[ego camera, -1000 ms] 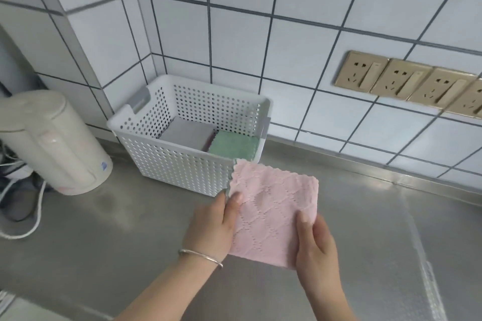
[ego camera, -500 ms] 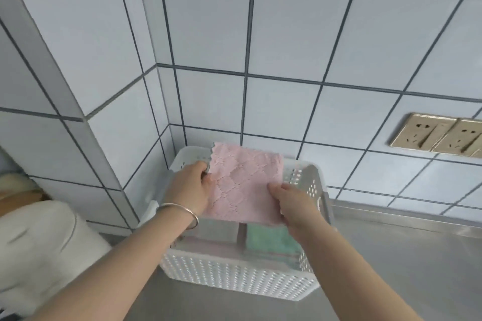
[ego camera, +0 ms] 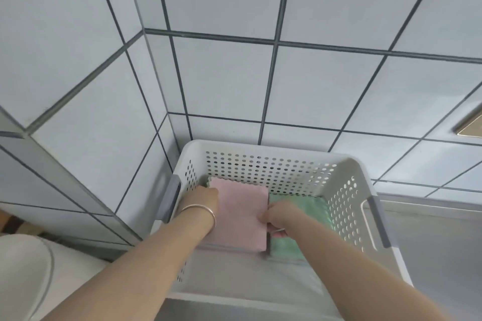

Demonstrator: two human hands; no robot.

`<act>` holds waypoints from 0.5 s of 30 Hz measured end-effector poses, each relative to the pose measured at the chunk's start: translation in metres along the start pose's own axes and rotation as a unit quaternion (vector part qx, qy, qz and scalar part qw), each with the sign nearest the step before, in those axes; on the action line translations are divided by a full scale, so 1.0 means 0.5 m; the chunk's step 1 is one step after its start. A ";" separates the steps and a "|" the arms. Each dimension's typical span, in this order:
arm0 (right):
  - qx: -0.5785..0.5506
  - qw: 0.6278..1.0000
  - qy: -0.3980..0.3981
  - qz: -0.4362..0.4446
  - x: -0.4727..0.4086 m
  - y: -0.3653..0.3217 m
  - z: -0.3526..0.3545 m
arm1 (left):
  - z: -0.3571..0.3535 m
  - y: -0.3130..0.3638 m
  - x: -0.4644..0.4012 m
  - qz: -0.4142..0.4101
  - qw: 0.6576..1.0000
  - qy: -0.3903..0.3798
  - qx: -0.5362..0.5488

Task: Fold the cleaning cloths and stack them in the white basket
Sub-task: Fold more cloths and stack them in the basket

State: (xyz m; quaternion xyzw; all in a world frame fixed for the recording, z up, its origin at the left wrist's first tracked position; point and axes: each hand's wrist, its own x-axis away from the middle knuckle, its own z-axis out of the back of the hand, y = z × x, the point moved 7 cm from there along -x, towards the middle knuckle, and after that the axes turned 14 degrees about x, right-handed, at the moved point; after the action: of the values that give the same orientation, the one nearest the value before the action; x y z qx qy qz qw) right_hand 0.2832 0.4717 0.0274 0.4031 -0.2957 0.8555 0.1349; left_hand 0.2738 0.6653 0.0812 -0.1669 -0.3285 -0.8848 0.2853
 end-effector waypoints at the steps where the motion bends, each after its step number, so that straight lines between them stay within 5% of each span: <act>1: 0.010 1.000 0.001 -0.002 -0.006 -0.003 -0.005 | -0.002 0.005 -0.001 -0.004 1.000 -0.004 -0.027; 9: 0.030 0.999 0.010 -0.008 -0.036 -0.011 -0.022 | -0.033 -0.009 -0.030 0.002 0.992 -0.042 -0.119; 15: 0.177 0.983 0.042 0.015 -0.016 -0.033 -0.002 | -0.053 0.043 -0.013 -0.167 0.955 0.025 -0.243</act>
State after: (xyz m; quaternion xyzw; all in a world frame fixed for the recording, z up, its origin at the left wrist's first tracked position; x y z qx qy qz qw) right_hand 0.2955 0.4855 0.0274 0.3793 -0.1397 0.9126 0.0606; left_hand 0.2891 0.6364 0.0690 -0.1521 -0.1193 -0.9768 0.0920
